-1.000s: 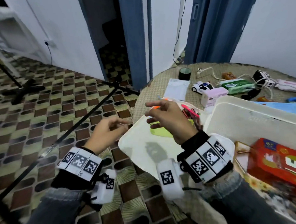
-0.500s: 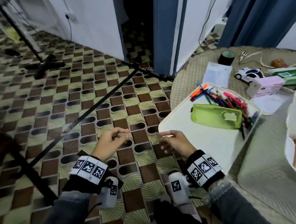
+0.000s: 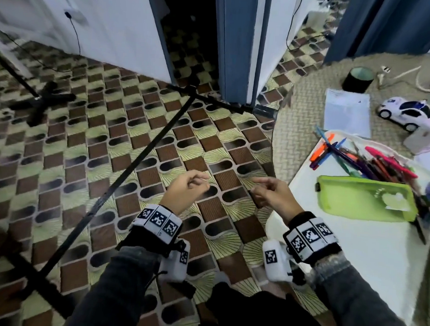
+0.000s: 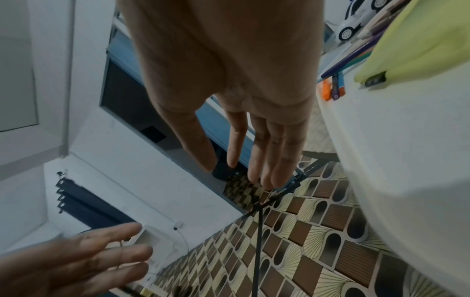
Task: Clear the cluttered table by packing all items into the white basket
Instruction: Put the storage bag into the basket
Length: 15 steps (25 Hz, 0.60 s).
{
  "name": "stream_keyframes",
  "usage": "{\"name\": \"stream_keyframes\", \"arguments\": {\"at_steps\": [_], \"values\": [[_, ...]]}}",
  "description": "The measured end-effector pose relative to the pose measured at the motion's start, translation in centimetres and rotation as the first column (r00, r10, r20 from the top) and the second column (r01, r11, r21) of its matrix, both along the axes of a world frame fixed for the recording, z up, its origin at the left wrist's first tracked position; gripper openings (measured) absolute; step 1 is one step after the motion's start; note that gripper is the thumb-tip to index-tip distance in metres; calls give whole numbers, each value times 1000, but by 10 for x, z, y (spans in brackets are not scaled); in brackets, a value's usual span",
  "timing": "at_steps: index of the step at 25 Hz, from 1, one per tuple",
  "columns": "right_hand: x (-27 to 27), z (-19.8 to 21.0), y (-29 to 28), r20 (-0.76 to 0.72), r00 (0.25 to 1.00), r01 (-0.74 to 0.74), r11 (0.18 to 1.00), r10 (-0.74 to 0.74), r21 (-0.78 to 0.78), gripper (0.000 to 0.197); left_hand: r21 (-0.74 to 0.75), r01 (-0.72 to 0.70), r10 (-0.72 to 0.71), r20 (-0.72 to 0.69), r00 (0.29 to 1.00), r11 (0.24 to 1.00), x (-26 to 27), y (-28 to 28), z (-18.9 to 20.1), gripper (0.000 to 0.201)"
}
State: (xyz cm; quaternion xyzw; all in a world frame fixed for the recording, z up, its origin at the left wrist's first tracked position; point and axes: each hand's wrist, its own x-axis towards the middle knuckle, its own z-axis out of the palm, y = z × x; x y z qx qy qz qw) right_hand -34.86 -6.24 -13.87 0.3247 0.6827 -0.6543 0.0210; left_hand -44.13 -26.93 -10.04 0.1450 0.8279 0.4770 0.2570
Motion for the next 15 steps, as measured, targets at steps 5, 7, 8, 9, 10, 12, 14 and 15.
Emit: {"name": "stream_keyframes", "arguments": {"at_steps": [5,7,8,9,10,12,14,15], "values": [[-38,1,12,35,996,88,996,-87,-25,24,18,140,-141,36,989,990,-68,29,4,13],[-51,-1,20,49,988,148,988,-146,-34,25,19,201,-201,35,979,980,-92,46,6,14],[-57,-3,24,53,982,183,983,-181,-32,25,29,222,-223,38,974,975,-105,55,7,15],[-61,-4,26,56,976,211,977,-209,-24,24,46,237,-239,42,970,970,-115,63,7,16],[-67,-5,30,56,967,250,968,-249,-3,24,64,270,-273,39,961,961,-129,73,7,18],[-80,-9,40,51,933,354,935,-355,23,25,90,353,-357,30,934,931,-156,95,4,22],[-93,-10,50,21,881,472,881,-472,3,25,92,419,-423,31,906,904,-181,120,2,21],[-100,-8,55,9,856,517,856,-517,-4,26,94,446,-450,26,893,890,-192,132,1,20]]}}
